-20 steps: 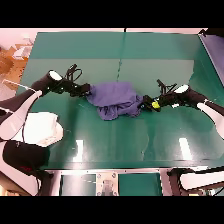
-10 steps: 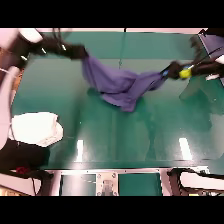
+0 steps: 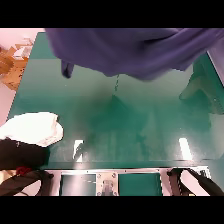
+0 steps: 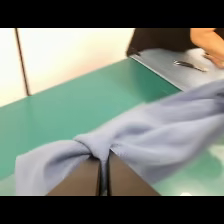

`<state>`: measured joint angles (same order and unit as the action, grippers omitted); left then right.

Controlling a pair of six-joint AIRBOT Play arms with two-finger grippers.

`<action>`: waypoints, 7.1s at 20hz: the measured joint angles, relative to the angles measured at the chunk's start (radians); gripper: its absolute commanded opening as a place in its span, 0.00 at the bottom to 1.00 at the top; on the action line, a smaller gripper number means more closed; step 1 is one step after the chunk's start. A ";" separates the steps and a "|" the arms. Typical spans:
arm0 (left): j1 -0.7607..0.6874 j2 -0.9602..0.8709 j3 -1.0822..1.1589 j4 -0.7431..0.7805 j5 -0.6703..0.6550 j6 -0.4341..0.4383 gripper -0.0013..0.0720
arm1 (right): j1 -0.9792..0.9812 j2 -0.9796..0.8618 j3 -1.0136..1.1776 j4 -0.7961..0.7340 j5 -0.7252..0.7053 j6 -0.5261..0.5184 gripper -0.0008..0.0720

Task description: Fold the shirts.

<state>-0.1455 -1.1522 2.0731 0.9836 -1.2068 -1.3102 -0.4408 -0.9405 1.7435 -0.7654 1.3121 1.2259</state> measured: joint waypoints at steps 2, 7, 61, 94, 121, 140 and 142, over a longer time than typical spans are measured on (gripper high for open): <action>0.000 0.028 -0.035 0.059 -0.047 -0.036 0.06 | -0.014 0.025 0.003 -0.014 -0.010 0.006 0.04; 0.000 0.010 -0.296 0.128 -0.071 -0.072 0.06 | -0.002 -0.032 -0.129 -0.028 -0.032 0.023 0.04; 0.144 -0.508 -0.951 -0.221 0.100 0.247 0.06 | 0.100 -0.456 -0.956 0.023 -0.254 -0.057 0.04; 0.088 -0.144 -0.257 -0.092 -0.013 0.060 0.06 | 0.102 -0.051 -0.295 -0.289 -0.390 0.252 0.04; 0.029 -0.798 -0.283 -0.029 0.040 0.184 0.06 | 0.099 -0.909 -0.044 -0.463 -0.022 0.222 0.03; 0.028 -0.822 -0.283 0.044 -0.105 0.029 0.06 | 0.100 -0.909 -0.152 -0.495 0.017 0.255 0.04; 0.028 -0.826 -0.283 0.057 -0.132 -0.011 0.26 | 0.100 -0.909 -0.152 -0.495 0.017 0.255 0.04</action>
<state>-0.1173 -1.9778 1.7901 1.0405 -1.3388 -1.3212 -0.3408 -1.8496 1.5913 -1.2602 1.3289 1.4811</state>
